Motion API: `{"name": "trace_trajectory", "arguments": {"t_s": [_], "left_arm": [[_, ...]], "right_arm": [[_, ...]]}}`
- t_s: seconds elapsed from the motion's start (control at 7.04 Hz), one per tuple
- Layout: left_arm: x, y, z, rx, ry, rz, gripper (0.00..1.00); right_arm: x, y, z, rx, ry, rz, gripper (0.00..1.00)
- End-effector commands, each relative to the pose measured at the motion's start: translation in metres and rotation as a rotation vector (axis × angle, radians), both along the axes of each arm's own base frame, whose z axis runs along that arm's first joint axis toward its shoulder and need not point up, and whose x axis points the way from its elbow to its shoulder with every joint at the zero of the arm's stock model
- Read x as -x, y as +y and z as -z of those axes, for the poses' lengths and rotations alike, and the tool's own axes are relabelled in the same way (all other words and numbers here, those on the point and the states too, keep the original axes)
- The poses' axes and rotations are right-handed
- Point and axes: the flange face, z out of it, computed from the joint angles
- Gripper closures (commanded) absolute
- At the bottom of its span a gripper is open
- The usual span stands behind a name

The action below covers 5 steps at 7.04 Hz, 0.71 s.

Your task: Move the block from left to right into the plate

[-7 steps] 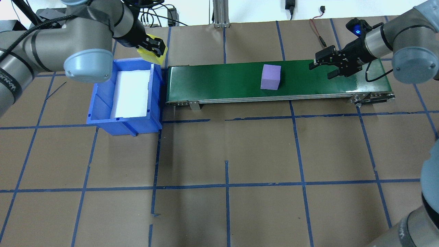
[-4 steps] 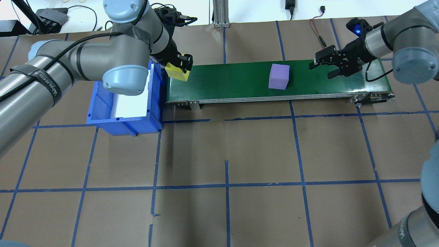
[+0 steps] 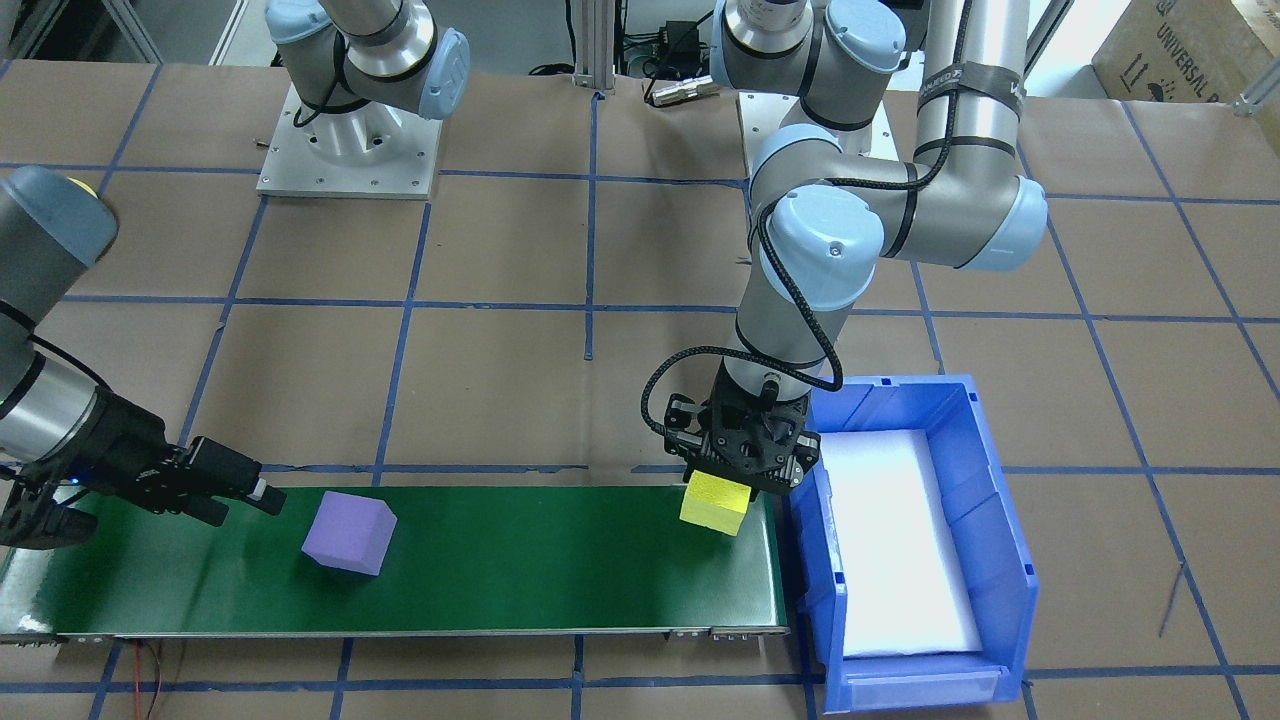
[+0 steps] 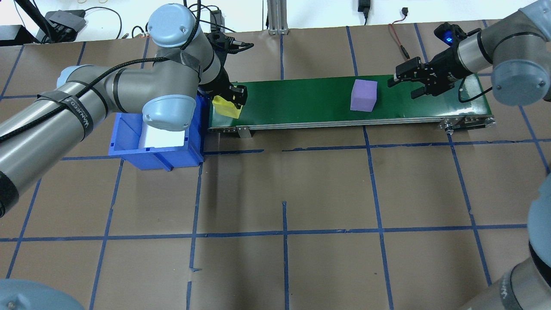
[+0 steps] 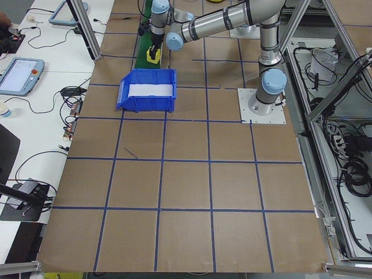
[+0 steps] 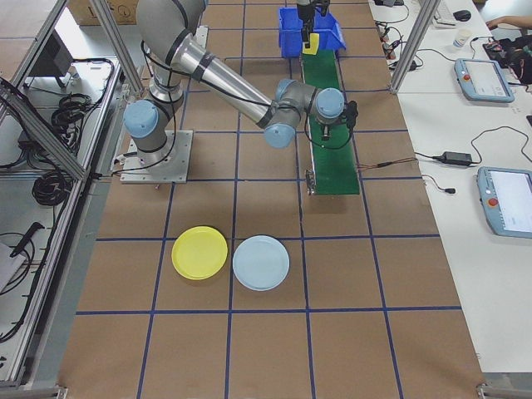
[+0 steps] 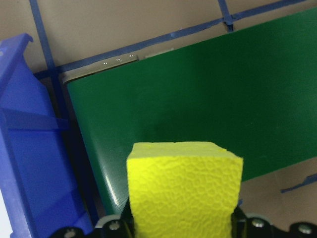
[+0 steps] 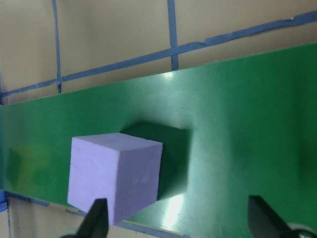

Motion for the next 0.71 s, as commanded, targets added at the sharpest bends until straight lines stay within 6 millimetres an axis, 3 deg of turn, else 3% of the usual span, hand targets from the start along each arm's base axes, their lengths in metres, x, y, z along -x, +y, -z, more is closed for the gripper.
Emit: {"name": "trace_trajectory", "arguments": {"t_s": [0.0, 0.28, 0.57], "left_arm": [[-0.001, -0.003, -0.014, 0.031, 0.0, 0.011, 0.02], [-0.016, -0.005, -0.062, 0.112, -0.034, -0.005, 0.01], [-0.071, 0.017, -0.107, 0.045, -0.071, -0.072, 0.0]], "right_arm": [[0.0, 0.0, 0.0, -0.002, 0.001, 0.004, 0.0], [0.001, -0.001, -0.001, -0.007, 0.0, 0.012, 0.0], [0.001, -0.001, 0.003, -0.012, -0.001, 0.013, 0.0]]}}
